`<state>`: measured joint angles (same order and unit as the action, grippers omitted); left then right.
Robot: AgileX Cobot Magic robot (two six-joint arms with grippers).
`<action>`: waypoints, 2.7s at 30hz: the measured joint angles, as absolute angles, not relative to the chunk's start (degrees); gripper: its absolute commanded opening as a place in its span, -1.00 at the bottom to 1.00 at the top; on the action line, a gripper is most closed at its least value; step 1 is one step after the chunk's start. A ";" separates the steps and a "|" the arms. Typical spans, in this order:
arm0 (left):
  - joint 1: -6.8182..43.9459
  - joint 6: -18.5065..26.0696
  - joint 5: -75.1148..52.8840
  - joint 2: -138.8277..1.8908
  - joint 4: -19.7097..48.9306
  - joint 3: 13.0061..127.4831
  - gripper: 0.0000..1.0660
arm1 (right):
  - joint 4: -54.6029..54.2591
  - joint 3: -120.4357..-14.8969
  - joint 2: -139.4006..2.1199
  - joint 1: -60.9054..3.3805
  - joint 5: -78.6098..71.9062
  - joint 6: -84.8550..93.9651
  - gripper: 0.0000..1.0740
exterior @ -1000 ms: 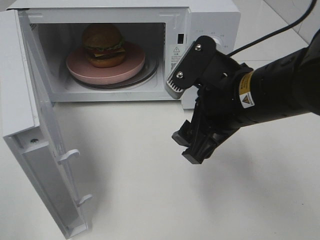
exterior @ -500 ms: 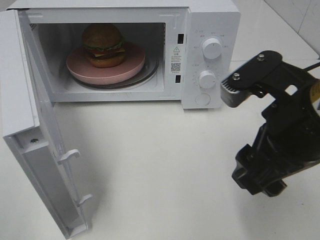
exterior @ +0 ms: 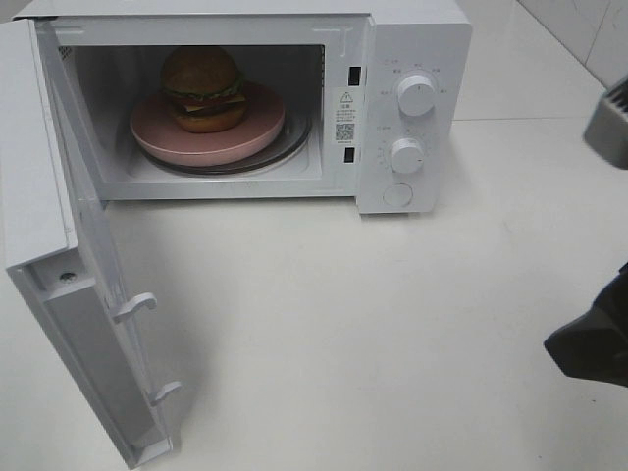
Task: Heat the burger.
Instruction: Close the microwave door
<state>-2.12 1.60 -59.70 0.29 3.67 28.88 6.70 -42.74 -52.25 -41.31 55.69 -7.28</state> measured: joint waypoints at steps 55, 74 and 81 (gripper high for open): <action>-2.12 1.60 -59.70 0.29 3.67 28.88 0.87 | 2.81 -29.11 0.29 -5.16 57.52 -8.88 0.42; -2.12 1.60 -59.70 0.29 3.67 28.88 0.87 | 2.81 -29.11 0.29 -5.04 57.52 -8.88 0.42; -2.12 1.60 -59.70 0.29 3.67 28.88 0.87 | 2.81 -29.11 0.29 -5.04 57.52 -8.88 0.42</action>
<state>-2.12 1.60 -59.70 0.29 3.67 28.88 2.81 -29.11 0.29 -5.04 57.52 -8.88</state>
